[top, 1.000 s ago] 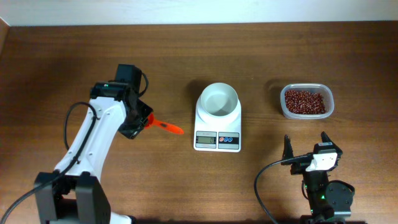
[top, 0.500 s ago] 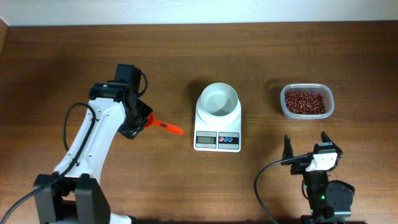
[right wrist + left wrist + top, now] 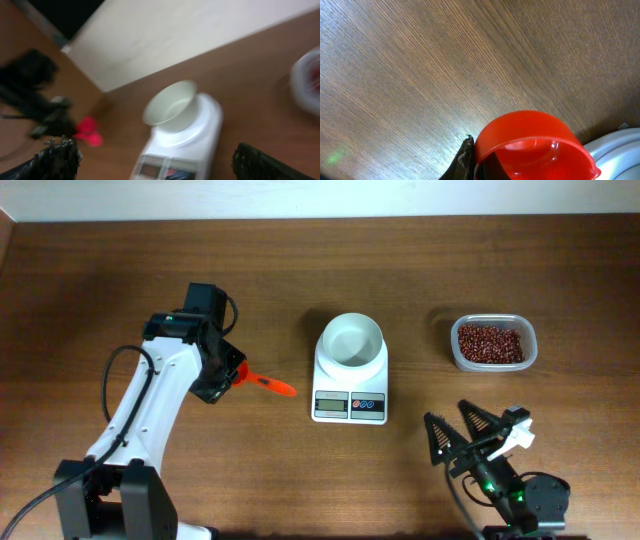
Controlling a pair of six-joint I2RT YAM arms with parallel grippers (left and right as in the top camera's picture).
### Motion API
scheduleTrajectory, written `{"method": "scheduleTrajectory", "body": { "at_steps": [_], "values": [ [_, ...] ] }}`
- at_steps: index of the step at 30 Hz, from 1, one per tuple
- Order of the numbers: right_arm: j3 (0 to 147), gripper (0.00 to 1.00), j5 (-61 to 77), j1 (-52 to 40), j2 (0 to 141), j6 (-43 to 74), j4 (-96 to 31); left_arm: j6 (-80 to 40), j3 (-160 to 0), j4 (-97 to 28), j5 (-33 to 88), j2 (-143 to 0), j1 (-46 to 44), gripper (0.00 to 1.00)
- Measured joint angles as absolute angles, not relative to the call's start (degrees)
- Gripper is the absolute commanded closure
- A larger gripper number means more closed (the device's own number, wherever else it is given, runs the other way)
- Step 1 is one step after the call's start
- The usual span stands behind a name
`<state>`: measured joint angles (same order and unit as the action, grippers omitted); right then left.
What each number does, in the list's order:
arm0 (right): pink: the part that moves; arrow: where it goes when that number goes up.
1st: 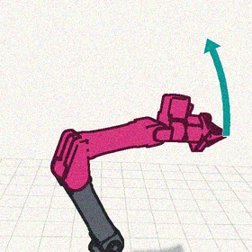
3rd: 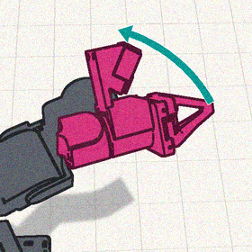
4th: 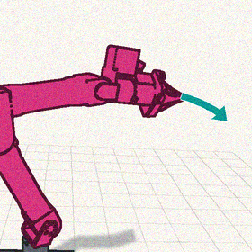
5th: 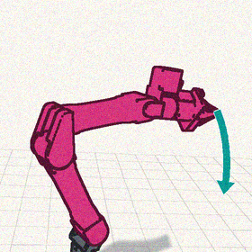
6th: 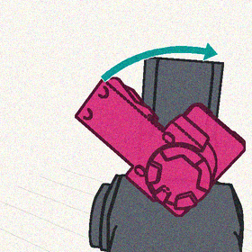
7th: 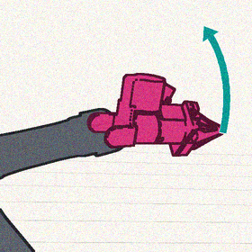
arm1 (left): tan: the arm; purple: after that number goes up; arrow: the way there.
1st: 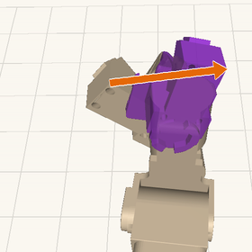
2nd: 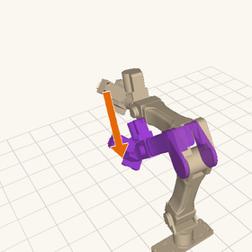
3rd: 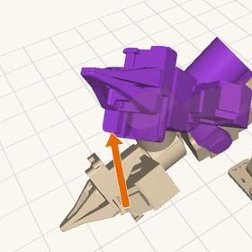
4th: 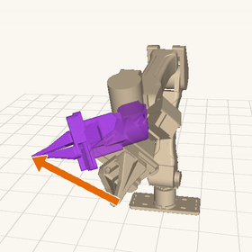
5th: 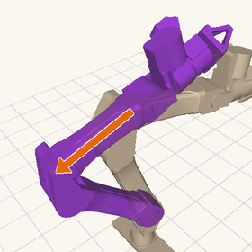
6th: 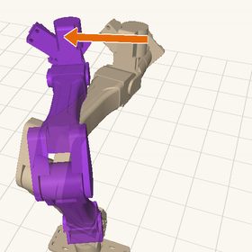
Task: Scoop and weigh 50g on scale
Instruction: 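Lift the scoop and bring the right gripper to its handle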
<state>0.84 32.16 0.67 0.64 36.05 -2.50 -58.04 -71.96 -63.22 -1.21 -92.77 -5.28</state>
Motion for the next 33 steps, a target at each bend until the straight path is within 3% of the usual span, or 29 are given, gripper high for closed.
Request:
{"method": "scheduleTrajectory", "body": {
  "at_steps": [4, 14, 21, 33],
  "values": [
    [0.8, 0.01, 37.6, 0.7, 0.6, 44.8, -2.7, -58.0, -72.0, -63.3, -1.0, -92.8, -5.3, 1.0],
    [2.7, 0.01, 40.4, 0.7, 2.7, 50.8, -5.4, -58.1, -72.0, -63.8, -0.9, -92.8, -5.3, 1.0],
    [18.6, 0.01, 41.7, 0.7, 19.9, 42.9, -20.6, -58.2, -72.0, -64.6, 1.4, -92.8, -5.3, 1.0],
    [22.3, 0.0, 56.2, 0.7, 42.7, 37.7, -17.2, -65.1, -72.0, -70.6, 7.3, -92.8, -8.7, 1.0]
  ]
}}
